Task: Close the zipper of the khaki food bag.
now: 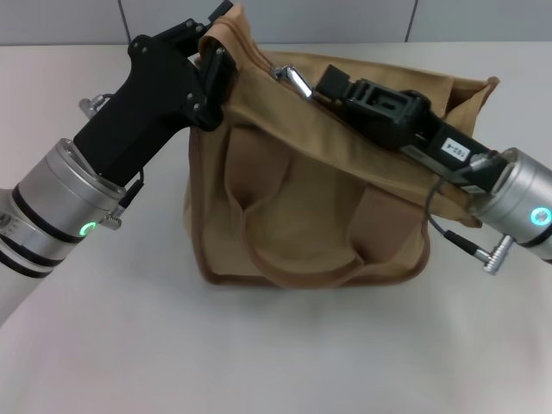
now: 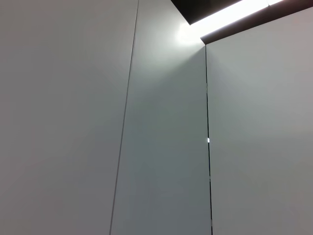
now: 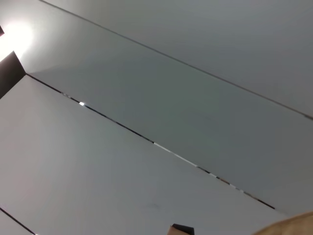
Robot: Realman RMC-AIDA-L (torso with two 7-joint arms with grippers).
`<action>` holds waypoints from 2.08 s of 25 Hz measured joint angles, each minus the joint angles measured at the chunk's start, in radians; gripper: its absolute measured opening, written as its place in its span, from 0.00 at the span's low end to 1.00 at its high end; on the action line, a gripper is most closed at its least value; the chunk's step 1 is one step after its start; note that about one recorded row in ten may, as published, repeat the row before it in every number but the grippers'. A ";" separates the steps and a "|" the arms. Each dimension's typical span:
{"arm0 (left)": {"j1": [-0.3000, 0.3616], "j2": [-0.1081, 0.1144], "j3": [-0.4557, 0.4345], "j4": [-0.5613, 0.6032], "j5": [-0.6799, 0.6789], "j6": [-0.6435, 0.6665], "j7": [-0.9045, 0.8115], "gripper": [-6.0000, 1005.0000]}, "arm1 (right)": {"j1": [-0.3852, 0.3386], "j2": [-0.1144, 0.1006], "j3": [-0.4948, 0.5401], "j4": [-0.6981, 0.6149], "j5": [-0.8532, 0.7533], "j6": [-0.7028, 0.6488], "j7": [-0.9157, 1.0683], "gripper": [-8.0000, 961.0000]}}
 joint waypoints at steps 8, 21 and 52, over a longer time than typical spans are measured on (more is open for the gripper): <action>0.007 0.000 -0.012 0.002 0.000 0.008 -0.004 0.05 | -0.017 0.001 0.002 -0.044 0.002 -0.066 0.008 0.01; -0.001 0.000 -0.010 -0.006 0.004 0.010 -0.008 0.05 | -0.015 0.001 -0.007 -0.130 0.004 -0.192 -0.256 0.12; -0.014 0.000 -0.012 -0.025 0.005 0.013 -0.008 0.06 | 0.064 0.006 -0.009 -0.085 -0.002 -0.041 -0.573 0.21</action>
